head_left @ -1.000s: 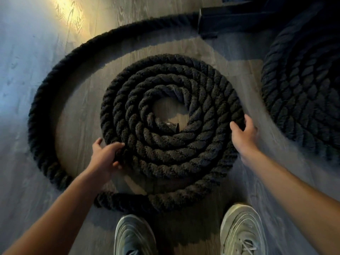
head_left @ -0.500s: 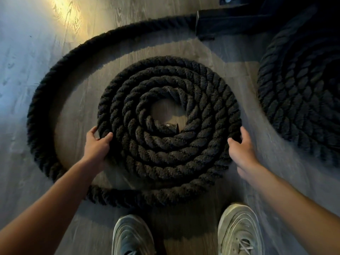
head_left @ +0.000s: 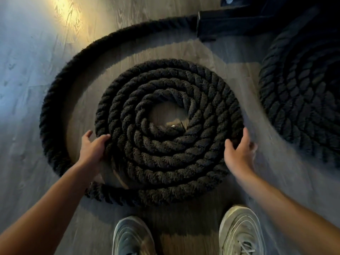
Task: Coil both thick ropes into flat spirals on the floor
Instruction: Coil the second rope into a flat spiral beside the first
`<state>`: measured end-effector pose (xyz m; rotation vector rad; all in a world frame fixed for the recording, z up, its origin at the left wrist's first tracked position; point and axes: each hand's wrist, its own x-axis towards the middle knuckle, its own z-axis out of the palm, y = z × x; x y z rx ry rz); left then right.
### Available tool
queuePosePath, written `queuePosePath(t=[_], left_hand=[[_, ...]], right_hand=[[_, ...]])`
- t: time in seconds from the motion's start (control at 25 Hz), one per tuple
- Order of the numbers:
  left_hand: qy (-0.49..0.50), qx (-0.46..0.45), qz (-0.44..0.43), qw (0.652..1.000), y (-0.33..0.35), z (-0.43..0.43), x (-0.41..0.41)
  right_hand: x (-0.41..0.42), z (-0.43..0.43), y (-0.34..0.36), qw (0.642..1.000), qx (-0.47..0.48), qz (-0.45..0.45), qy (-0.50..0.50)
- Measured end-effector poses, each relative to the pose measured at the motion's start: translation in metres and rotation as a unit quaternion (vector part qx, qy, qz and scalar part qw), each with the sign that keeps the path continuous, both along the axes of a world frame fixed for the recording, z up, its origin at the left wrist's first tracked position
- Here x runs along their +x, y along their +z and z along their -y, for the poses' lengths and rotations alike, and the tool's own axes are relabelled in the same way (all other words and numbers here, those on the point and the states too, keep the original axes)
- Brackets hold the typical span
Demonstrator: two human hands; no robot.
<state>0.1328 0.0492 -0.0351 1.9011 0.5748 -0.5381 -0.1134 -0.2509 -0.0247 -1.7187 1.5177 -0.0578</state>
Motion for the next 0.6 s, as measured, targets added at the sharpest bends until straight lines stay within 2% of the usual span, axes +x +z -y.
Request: queuePosePath(t=[0.12, 0.24, 0.32, 0.44, 0.6], left_hand=[[-0.04, 0.027, 0.05, 0.998, 0.001, 0.01, 0.01], [-0.104, 0.056, 0.084, 0.989, -0.001, 0.006, 0.005], [-0.149, 0.085, 0.08, 0.982, -0.006, -0.005, 0.006], [-0.164, 0.113, 0.041, 0.979, -0.009, -0.018, -0.006], [-0.187, 0.119, 0.022, 0.975, 0.001, -0.021, -0.042]], right_hand=[[-0.023, -0.043, 0.006, 1.0, 0.002, 0.009, 0.027], [-0.025, -0.042, 0.01, 0.998, 0.016, -0.013, 0.061], [-0.02, -0.029, 0.012, 0.996, 0.019, -0.029, 0.08], [-0.012, 0.001, 0.01, 0.995, 0.014, -0.017, 0.097], [0.007, 0.053, 0.013, 0.996, 0.035, 0.066, 0.052]])
